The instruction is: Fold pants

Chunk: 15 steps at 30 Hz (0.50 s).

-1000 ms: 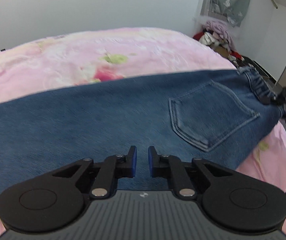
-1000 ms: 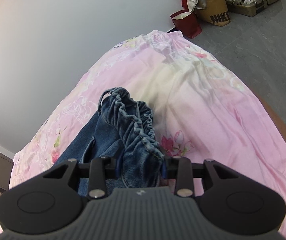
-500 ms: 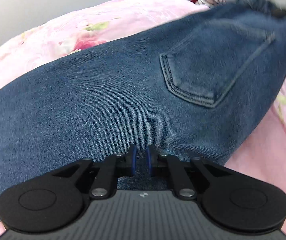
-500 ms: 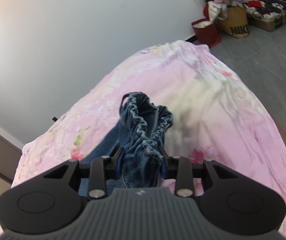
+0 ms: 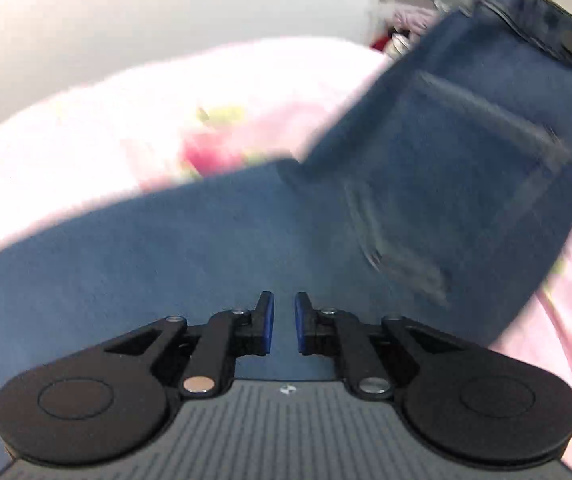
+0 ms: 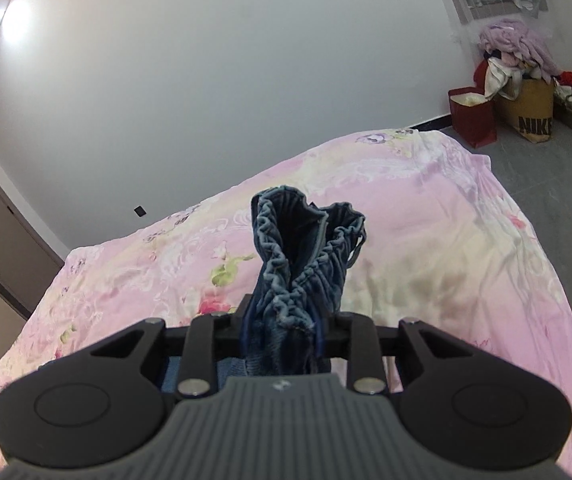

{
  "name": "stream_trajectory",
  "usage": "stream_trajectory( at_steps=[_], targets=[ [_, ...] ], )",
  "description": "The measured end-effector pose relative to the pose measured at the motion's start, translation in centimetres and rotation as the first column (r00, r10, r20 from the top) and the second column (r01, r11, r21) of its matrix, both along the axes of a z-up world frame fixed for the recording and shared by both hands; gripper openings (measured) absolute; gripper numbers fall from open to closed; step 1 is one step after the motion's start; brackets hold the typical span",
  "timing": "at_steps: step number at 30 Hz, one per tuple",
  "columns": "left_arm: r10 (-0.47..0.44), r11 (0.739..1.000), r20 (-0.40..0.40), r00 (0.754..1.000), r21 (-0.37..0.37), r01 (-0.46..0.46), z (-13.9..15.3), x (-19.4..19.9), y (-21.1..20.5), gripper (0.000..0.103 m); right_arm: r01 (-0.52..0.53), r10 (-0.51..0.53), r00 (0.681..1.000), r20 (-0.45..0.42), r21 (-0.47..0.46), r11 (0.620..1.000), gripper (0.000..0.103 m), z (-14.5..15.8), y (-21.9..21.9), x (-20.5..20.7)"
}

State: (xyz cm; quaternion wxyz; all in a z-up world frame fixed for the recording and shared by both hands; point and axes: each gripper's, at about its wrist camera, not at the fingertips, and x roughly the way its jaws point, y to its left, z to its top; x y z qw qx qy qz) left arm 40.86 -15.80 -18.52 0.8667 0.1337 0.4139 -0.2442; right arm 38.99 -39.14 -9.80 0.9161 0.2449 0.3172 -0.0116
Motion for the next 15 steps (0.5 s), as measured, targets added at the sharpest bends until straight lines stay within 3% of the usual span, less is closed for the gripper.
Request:
stream_trajectory(
  at_steps=[4,9,11,15],
  targets=[
    [0.005,1.000,0.013,1.000,-0.006,-0.005,0.8,4.7,-0.7,0.012,-0.016,0.016,1.000,0.011,-0.012,1.000,0.024,0.9,1.1,0.2],
    [-0.001,1.000,-0.044,0.999,0.014,0.001,-1.5,9.1,-3.2,0.011,-0.026,0.026,1.000,-0.005,-0.033,0.999,0.024,1.2,1.8,0.9],
    [0.010,0.999,-0.066,0.998,0.051,-0.007,-3.1,9.7,-4.0,0.011,-0.027,0.027,1.000,-0.011,-0.032,0.999,0.024,1.2,1.8,1.1],
    [0.019,0.999,-0.062,0.998,0.038,-0.016,-3.6,9.4,-3.4,0.011,-0.034,0.033,0.999,-0.030,-0.035,0.999,0.024,1.2,1.8,1.7]
  ],
)
